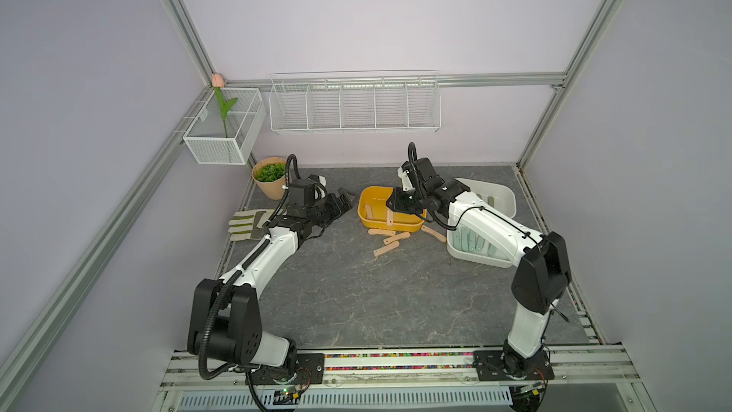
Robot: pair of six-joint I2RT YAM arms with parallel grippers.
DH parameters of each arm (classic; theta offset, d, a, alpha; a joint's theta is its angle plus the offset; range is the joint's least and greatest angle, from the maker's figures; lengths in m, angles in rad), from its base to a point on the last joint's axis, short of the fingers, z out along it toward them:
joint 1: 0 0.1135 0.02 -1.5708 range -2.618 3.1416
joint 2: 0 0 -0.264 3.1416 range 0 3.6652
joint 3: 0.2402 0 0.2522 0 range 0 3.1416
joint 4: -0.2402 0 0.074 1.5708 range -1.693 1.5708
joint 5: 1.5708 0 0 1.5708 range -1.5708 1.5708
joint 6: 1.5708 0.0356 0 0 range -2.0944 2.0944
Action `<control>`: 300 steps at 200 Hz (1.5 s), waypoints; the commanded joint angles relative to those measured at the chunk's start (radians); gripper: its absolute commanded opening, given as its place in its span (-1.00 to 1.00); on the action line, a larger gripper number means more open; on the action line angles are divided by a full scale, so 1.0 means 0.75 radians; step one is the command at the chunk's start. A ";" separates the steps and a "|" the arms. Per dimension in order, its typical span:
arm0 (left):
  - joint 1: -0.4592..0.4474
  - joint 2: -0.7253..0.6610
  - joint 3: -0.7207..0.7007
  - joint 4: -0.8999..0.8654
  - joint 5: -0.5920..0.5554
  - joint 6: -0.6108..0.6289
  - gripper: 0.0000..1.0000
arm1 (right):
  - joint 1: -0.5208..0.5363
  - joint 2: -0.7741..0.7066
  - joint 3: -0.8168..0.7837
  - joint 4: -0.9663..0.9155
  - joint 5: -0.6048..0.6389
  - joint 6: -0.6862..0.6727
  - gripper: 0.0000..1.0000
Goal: Place the fruit knives into the storage box by color
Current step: Place the fruit knife in the storage box, then move the storage box to the center of the board.
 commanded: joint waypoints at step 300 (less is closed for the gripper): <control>-0.036 0.720 0.466 0.006 0.164 0.044 0.99 | -0.088 0.730 0.486 -0.021 -0.200 0.024 -0.48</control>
